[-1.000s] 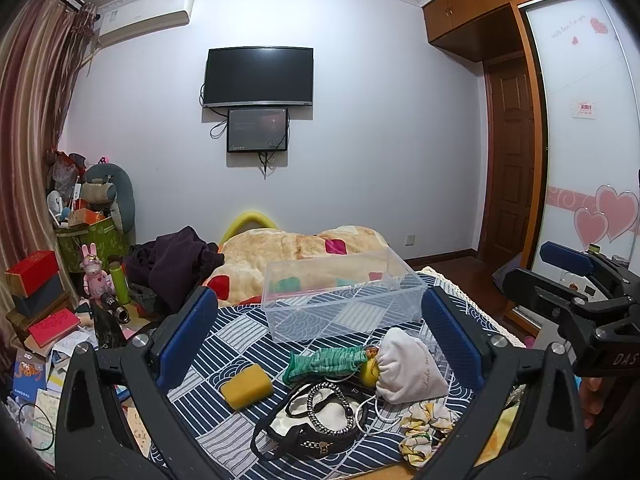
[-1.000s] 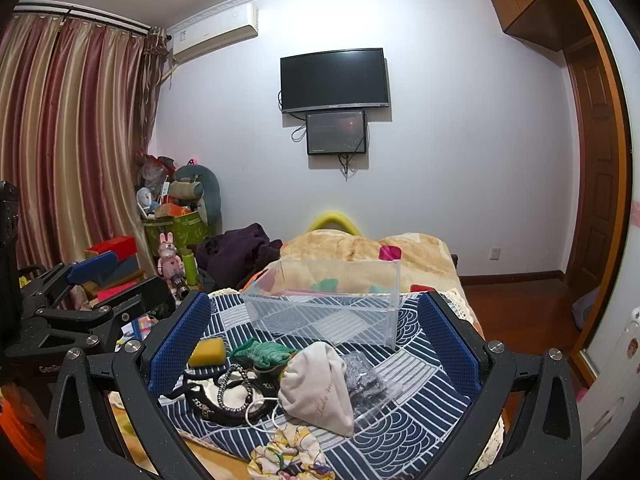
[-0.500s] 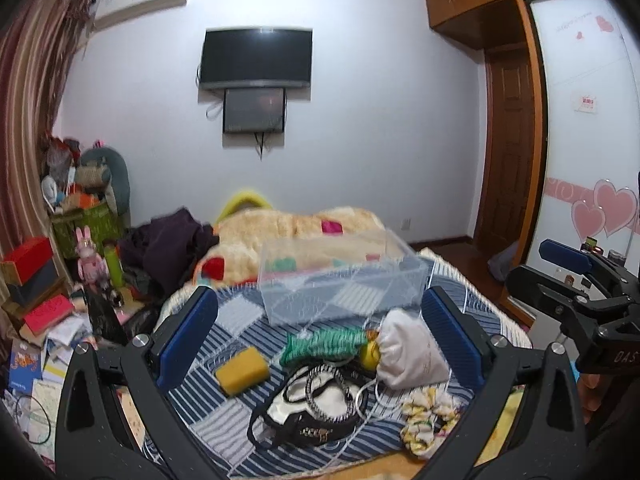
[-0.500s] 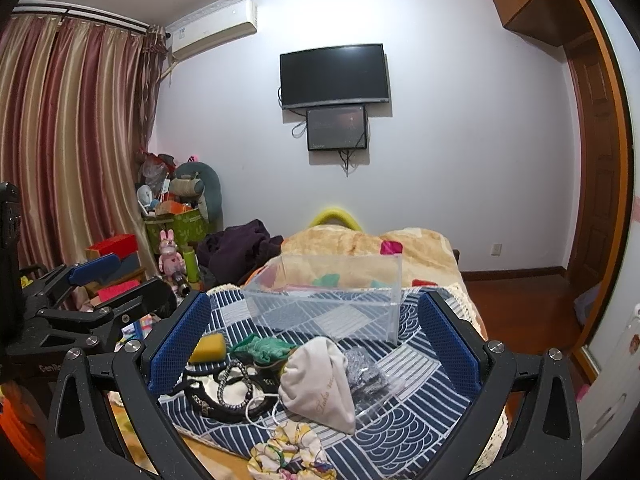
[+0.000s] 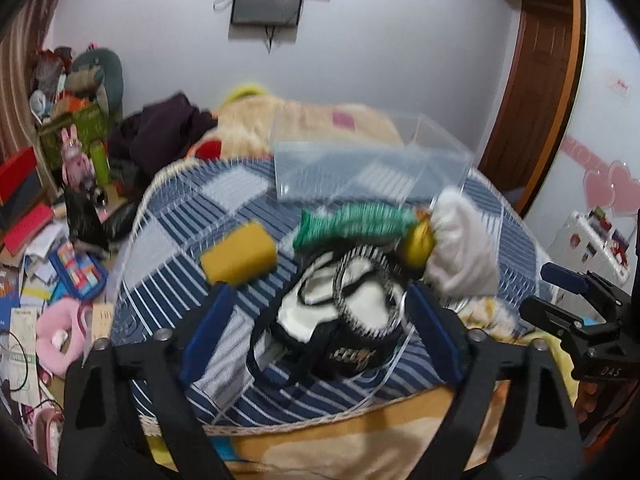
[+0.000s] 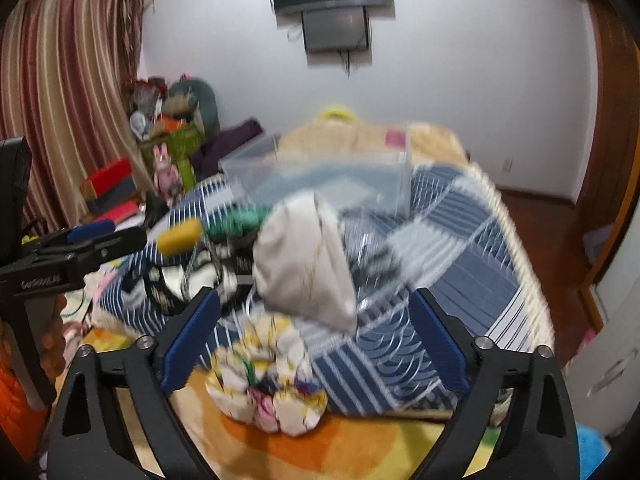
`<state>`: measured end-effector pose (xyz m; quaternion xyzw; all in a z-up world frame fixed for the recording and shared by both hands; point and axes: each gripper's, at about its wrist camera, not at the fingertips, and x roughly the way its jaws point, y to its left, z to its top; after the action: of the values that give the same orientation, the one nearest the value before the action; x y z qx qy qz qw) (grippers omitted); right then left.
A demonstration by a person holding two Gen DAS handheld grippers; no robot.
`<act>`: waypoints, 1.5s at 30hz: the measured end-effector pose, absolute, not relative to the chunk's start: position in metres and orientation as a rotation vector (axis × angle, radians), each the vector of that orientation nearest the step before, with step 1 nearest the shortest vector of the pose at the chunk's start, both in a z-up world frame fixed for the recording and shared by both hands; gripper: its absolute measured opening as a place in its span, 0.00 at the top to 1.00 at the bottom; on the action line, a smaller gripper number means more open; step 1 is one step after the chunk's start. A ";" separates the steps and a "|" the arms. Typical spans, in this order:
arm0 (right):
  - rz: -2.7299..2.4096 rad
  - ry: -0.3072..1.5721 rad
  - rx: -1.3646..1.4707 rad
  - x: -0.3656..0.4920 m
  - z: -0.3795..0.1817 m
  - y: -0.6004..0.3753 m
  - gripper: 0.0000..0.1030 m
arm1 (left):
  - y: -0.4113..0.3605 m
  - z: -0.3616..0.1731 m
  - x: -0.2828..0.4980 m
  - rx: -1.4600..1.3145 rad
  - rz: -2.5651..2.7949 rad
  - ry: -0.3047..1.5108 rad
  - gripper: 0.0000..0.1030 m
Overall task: Organize soft objects
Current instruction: 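Lower the right tool onto the floral scrunchie and close it, then carry the scrunchie into the clear box with the right tool while the left tool grasps the silver chain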
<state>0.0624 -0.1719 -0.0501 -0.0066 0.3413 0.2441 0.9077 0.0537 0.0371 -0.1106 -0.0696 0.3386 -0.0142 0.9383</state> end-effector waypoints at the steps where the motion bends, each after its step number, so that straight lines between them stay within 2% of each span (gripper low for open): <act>1: 0.504 0.723 -0.013 0.064 -0.056 -0.172 0.16 | 0.037 -0.118 0.056 -0.144 -0.028 0.711 0.18; 8: 0.529 0.833 0.029 0.075 -0.082 -0.178 0.39 | 0.038 -0.147 0.066 -0.169 -0.040 0.807 0.36; 12: 0.537 0.843 0.030 0.071 -0.086 -0.179 0.49 | 0.038 -0.144 0.064 -0.183 -0.052 0.794 0.37; 16: 0.549 0.836 0.021 0.068 -0.085 -0.178 0.65 | 0.032 -0.129 0.065 -0.151 -0.064 0.754 0.37; 18: 0.563 0.836 0.025 0.070 -0.085 -0.178 0.74 | 0.029 -0.123 0.069 -0.143 -0.069 0.740 0.37; 20: 0.584 0.844 0.032 0.070 -0.085 -0.177 0.89 | 0.028 -0.120 0.076 -0.150 -0.073 0.735 0.37; 25: 0.590 0.830 0.036 0.069 -0.082 -0.177 0.92 | 0.028 -0.122 0.096 -0.153 -0.083 0.752 0.41; 28: 0.590 0.808 0.046 0.069 -0.077 -0.180 0.93 | 0.030 -0.131 0.107 -0.155 -0.096 0.786 0.54; 30: 0.590 0.786 0.050 0.067 -0.072 -0.181 0.93 | 0.032 -0.136 0.110 -0.173 -0.116 0.804 0.69; 36: 0.580 0.705 0.051 0.063 -0.048 -0.183 0.93 | 0.033 -0.136 0.106 -0.196 -0.156 0.782 0.92; 45: 0.586 0.577 0.061 0.065 -0.009 -0.177 0.93 | 0.027 -0.115 0.096 -0.146 -0.167 0.729 0.95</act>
<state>0.0655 -0.1767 -0.0088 0.0298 0.2804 0.2846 0.9162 0.0957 0.0273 -0.1150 -0.0712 0.3558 -0.0815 0.9283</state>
